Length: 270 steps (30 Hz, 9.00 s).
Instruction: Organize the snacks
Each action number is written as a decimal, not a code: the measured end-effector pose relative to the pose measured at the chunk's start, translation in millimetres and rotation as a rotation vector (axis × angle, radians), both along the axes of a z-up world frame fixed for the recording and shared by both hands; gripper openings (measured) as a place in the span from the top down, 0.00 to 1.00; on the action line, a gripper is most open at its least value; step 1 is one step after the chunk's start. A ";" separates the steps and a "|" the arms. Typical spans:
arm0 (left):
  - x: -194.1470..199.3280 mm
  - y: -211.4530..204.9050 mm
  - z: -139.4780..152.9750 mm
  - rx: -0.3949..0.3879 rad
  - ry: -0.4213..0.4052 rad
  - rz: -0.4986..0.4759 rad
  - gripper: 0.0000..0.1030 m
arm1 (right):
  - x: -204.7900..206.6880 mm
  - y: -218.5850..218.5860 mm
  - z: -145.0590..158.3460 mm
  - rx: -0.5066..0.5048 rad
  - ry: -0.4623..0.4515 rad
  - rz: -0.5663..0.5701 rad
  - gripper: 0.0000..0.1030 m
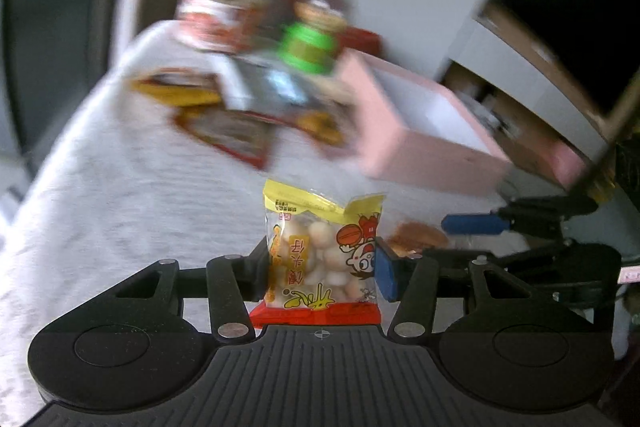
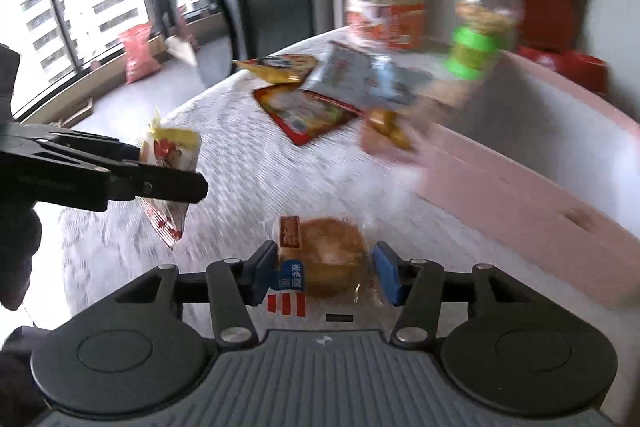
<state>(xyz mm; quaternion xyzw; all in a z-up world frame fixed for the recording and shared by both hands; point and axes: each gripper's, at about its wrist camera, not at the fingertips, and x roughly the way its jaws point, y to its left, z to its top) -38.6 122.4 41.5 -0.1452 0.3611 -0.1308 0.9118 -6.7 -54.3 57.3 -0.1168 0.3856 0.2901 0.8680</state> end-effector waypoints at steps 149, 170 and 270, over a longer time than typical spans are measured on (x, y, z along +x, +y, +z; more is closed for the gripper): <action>105.0 -18.4 -17.9 0.117 0.087 0.123 0.65 | 25.7 9.3 -20.6 0.019 0.089 -0.119 0.72; 77.8 8.3 -11.7 0.032 0.045 0.164 0.62 | -3.8 -28.6 -38.4 0.023 -0.056 -0.225 0.24; 76.3 68.9 -19.5 0.099 0.001 0.208 0.57 | 106.3 -49.4 62.9 0.077 -0.070 -0.419 0.40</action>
